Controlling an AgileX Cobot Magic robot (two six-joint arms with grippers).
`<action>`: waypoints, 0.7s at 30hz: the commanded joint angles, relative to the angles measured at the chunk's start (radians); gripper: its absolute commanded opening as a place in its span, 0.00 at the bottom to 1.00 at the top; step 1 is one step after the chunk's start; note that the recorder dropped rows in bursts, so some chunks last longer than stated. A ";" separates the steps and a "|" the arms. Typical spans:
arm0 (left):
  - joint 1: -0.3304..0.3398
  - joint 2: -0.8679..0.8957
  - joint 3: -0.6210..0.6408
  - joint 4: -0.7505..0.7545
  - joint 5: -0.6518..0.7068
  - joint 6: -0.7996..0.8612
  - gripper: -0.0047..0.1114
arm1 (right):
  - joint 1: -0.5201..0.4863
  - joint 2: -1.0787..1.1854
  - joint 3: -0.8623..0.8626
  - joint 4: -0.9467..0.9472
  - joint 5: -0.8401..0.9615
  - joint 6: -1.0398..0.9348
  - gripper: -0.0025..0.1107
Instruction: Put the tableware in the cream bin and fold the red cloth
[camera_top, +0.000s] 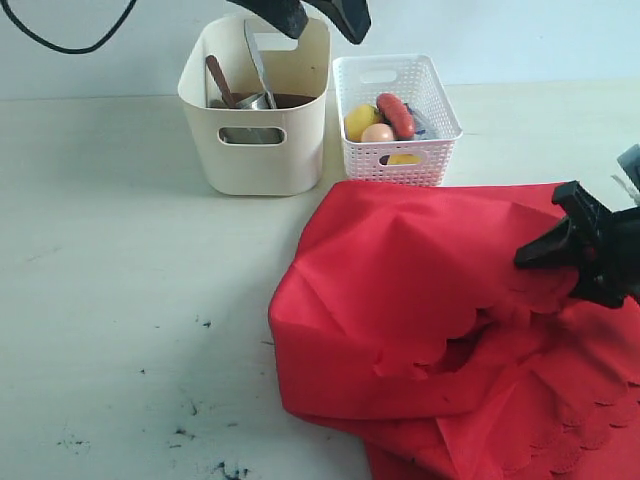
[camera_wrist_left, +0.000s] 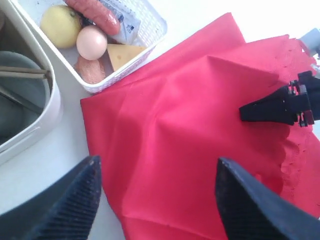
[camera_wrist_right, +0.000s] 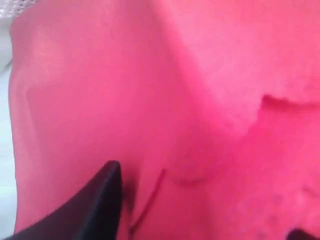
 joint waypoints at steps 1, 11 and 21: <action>0.005 -0.044 0.005 0.008 -0.005 -0.002 0.59 | -0.004 -0.026 -0.010 0.071 0.044 -0.047 0.07; 0.005 -0.085 0.005 0.011 -0.005 0.000 0.59 | -0.004 -0.173 -0.271 -0.096 0.054 0.141 0.02; 0.005 -0.091 0.005 -0.009 -0.005 0.020 0.59 | -0.004 -0.042 -0.548 -0.364 0.083 0.429 0.02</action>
